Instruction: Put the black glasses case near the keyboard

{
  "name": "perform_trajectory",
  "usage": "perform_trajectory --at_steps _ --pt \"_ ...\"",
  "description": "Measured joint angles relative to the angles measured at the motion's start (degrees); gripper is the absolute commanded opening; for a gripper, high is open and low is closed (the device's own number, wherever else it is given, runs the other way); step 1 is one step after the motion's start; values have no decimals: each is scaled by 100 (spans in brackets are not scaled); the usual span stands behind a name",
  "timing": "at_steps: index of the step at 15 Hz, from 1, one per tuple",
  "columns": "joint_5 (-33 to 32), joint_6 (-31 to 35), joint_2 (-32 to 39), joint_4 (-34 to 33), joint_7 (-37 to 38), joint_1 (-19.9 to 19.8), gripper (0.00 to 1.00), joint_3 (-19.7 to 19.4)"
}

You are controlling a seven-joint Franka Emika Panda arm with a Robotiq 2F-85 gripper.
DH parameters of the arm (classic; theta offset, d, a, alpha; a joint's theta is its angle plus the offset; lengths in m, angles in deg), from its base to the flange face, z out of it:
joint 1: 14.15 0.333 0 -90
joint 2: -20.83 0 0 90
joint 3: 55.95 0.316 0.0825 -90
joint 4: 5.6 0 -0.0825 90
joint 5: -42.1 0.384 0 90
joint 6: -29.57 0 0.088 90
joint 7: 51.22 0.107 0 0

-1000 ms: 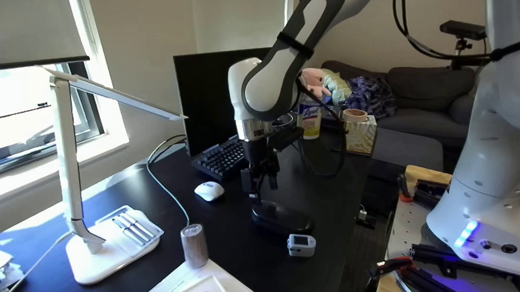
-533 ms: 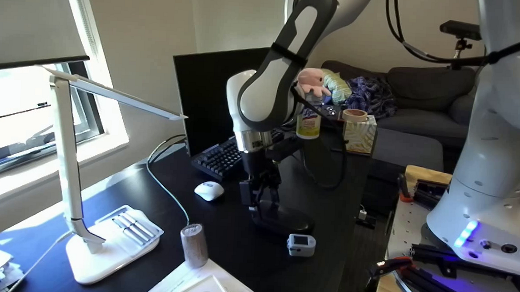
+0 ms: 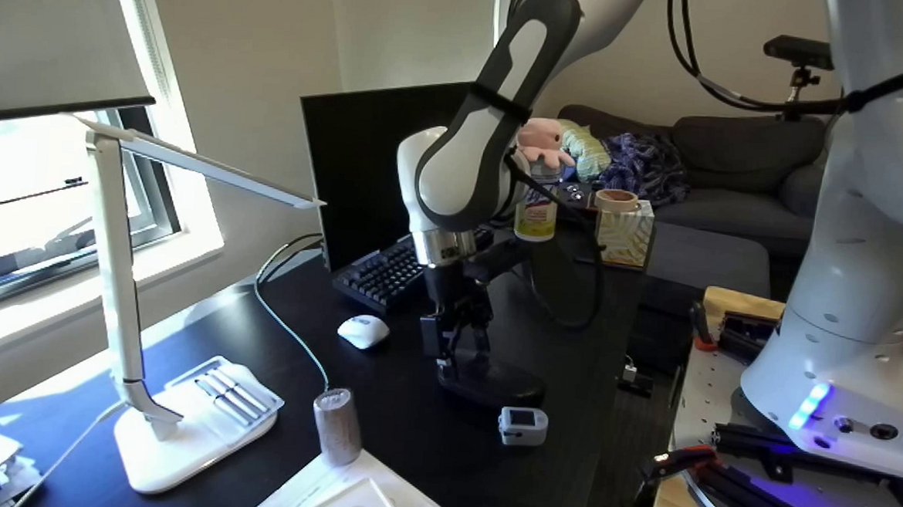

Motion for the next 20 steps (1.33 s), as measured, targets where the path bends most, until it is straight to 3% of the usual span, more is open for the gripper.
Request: perform_trajectory --at_steps 9,10,11,14,20 --pt "2 15 112 101 153 -1 100 -57" --pt "2 15 151 101 153 -1 75 -57" --pt "7 15 187 101 153 -2 74 -55" --pt "17 15 256 99 152 -3 53 -49" --pt "18 82 219 97 145 -49 51 -70"
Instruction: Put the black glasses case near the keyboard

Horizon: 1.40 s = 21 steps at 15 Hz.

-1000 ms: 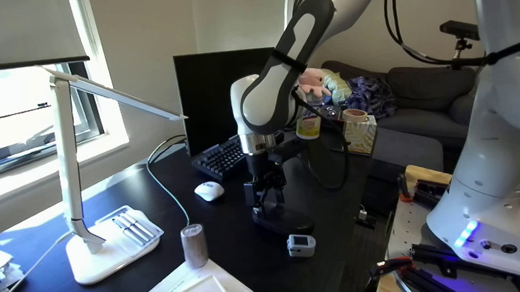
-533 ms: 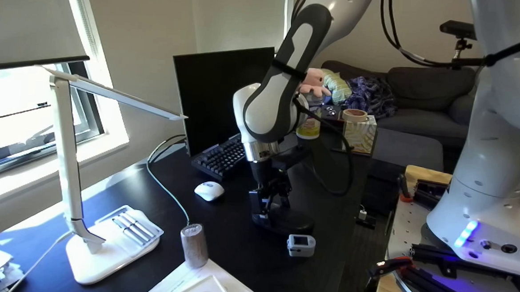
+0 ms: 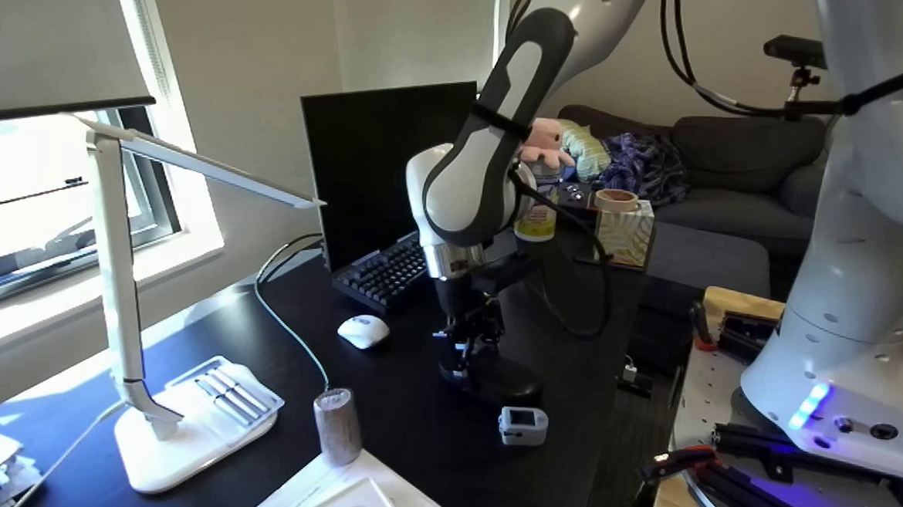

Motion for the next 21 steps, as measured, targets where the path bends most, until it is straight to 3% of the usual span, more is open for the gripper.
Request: perform_trajectory --at_steps 4,8,11,15,19,20,21 --pt "13 235 -637 354 -9 -303 51 -166" --pt "-44 205 -1844 977 -129 -625 51 -615" --pt "-444 -6 -2738 1297 -394 -894 51 -1047" --pt "-1539 -921 -3604 1167 -1080 -1446 51 -1698" --pt "-1367 -1317 -3651 492 -2217 -1784 51 -2437" --pt "-1024 -1317 -3498 337 -2463 -1775 76 -2569" --pt "-590 -1315 -3289 199 -2825 -1752 76 -2650"
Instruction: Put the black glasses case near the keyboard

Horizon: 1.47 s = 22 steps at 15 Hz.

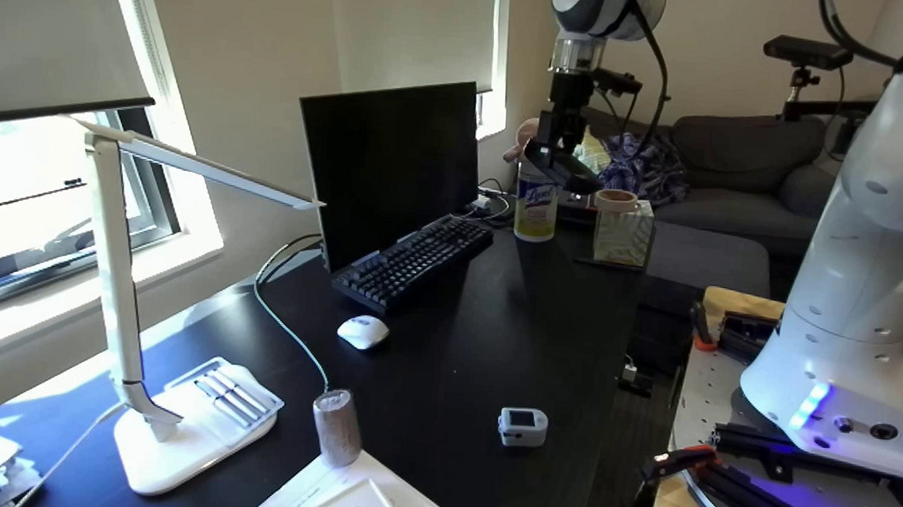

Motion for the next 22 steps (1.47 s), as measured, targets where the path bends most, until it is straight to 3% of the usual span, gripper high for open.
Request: perform_trajectory --at_steps 2,3,7,11,12,15,16,19,22 --pt "403 12 409 -217 -364 61 76 -40" --pt "450 14 540 -283 -380 89 51 -39" --pt "753 -69 666 -323 -263 87 51 32" --pt "1477 369 915 -116 574 86 51 269" --pt "1613 631 1017 -22 779 86 76 328" --pt "1838 1136 1214 159 1118 82 76 396" --pt "1845 1144 1223 162 1141 77 51 396" --pt "1870 1081 1235 153 1169 56 51 410" --pt "1950 1075 1481 102 1690 -5 51 408"
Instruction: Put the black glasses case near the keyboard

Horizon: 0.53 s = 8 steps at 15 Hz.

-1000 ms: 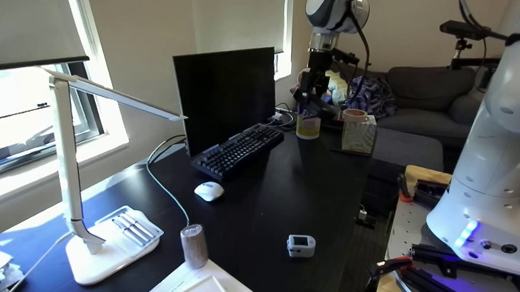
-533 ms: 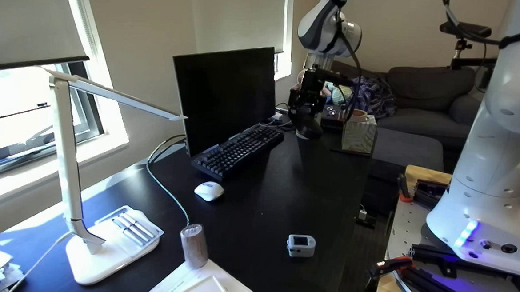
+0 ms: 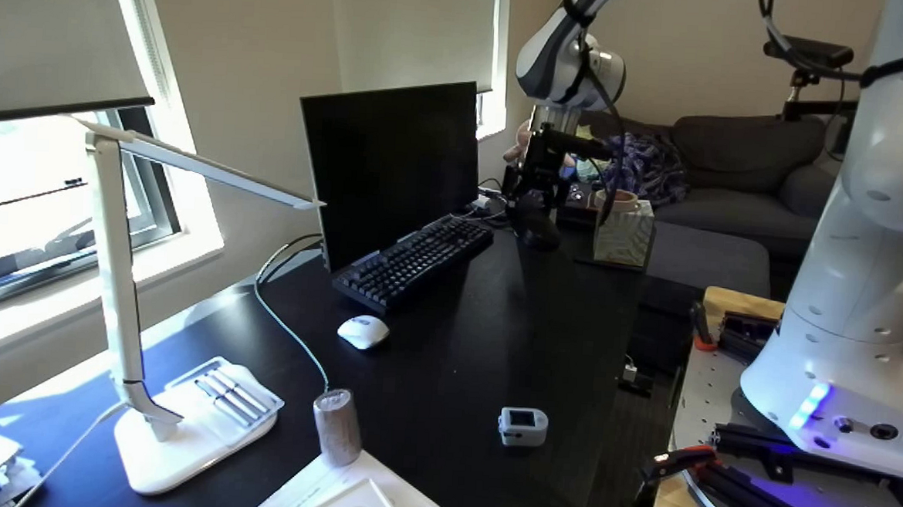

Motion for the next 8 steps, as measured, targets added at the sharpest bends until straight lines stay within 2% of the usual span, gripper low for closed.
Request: perform_trajectory --at_steps 4,5,7,8 --pt "77 487 708 -229 668 -270 51 -54" --pt "77 625 867 -310 843 -342 76 -84" --pt "101 636 1086 -473 911 -478 76 -84" --pt "111 634 1136 -518 914 -502 51 -82"
